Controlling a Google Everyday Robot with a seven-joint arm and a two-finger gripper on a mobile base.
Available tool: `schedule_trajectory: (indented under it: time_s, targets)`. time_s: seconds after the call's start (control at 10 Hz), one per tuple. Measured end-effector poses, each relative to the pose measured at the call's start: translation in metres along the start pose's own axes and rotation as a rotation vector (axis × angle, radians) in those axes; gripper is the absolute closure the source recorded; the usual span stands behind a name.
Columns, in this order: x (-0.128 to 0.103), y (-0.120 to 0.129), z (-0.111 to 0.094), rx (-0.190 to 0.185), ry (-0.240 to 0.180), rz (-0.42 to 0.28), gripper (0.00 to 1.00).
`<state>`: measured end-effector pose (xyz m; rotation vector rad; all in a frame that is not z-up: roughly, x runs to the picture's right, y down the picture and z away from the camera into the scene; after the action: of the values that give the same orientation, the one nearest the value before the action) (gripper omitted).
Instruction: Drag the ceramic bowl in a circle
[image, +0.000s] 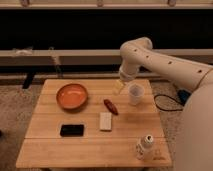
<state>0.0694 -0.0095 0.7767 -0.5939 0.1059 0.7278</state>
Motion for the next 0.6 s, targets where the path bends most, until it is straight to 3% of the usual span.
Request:
schedule_trajectory:
  time_s: [0.3, 0.6]
  targets:
    - [-0.059, 0.060, 0.021, -0.027, -0.005, -0.154, 0.20]
    - [-0.113, 0.125, 0.055, -0.056, -0.011, -0.313, 0.20]
